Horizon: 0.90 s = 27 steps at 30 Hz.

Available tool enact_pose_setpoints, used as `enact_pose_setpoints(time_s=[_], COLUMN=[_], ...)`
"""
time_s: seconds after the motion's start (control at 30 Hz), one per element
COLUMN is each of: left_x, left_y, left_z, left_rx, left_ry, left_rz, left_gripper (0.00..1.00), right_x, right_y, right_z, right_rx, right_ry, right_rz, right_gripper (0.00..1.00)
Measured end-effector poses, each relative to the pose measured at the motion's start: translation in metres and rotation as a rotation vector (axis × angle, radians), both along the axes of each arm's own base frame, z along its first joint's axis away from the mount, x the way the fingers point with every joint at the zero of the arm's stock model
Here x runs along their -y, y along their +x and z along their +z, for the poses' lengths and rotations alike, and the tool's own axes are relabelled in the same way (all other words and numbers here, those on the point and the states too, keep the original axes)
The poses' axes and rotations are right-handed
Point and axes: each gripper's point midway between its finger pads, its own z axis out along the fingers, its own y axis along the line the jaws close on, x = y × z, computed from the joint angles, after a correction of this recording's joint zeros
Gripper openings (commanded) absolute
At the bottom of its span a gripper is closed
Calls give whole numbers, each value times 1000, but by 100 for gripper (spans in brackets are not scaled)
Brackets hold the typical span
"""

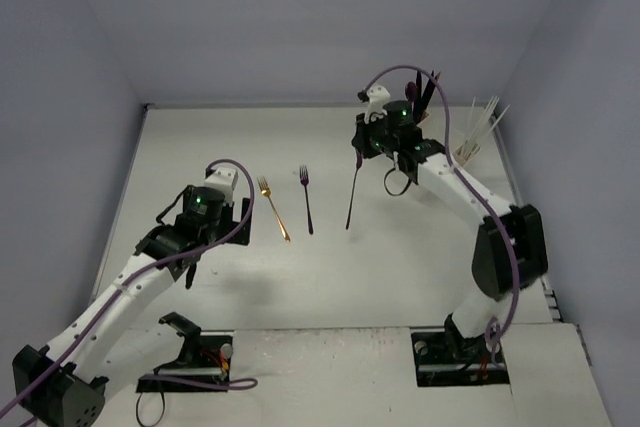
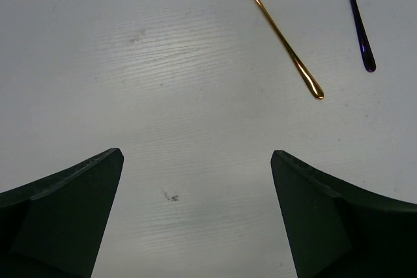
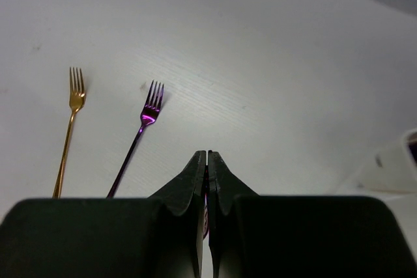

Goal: Sort the eating utensils into containers

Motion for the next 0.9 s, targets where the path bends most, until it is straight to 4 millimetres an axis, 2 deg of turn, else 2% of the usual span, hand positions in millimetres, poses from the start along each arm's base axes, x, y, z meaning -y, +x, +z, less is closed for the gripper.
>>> enact_pose_setpoints(time_s=[0.2,0.37,0.5,0.67,0.9], left_x=[0,0,-1,-2,-3], left_y=[0,0,0,0,0], left_z=[1,2,4,6,7], left_rx=[5,9,15,24,28], left_ry=[-3,-5,-5,-7,-5], left_rz=[0,0,3,6,10], left_gripper=[96,96,96,97,96], right_x=[41,87,124,171,228], right_y=[-6,-10,-13,-11,-7], right_z=[80,126,145,155,181], right_rx=[215,356,425,453,521], right_ry=[-56,-169,-298,-436,-501], right_rz=[-150,-318,-440,-570,-749], right_gripper=[0,0,0,0,0])
